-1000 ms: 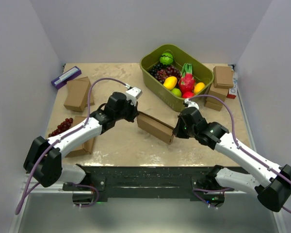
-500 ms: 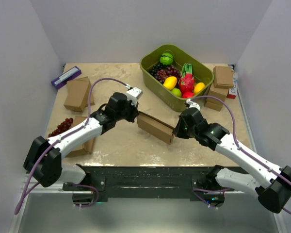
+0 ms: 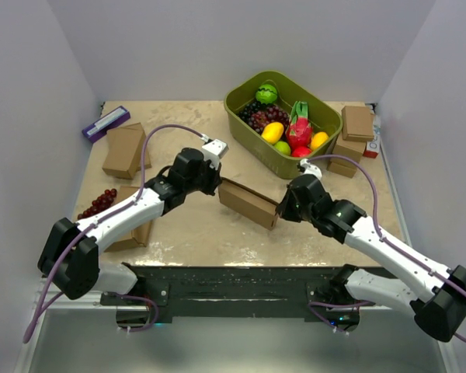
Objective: Fold the paper box
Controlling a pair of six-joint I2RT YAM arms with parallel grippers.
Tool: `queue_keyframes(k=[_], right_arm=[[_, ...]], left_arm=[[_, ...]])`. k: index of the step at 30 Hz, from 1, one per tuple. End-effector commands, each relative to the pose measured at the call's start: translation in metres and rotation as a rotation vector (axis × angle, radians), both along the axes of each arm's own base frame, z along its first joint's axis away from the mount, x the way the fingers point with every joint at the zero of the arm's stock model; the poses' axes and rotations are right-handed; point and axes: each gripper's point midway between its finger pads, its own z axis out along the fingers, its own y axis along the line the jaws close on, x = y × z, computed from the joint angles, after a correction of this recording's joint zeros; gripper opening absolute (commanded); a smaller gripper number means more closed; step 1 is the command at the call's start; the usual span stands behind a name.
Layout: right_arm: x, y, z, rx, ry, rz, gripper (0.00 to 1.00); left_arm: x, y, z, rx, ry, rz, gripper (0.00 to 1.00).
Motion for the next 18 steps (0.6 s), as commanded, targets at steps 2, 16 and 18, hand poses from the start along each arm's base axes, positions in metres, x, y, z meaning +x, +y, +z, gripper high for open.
queue_keyframes(k=[2,16,18], right_arm=[[-0.001,0.01,0.001,0.016,-0.008,0.005,0.02],[-0.008,-0.016,0.059,0.01,-0.113,-0.03,0.55],[-0.005,-0.018,0.063,-0.007,-0.139,-0.023,0.56]], left_arm=[[-0.022,-0.006,-0.023,0.054,0.091,-0.066,0.0],[-0.019,-0.001,-0.025,0.078,0.088,-0.046,0.0],[-0.019,0.0,-0.025,0.08,0.088,-0.045,0.0]])
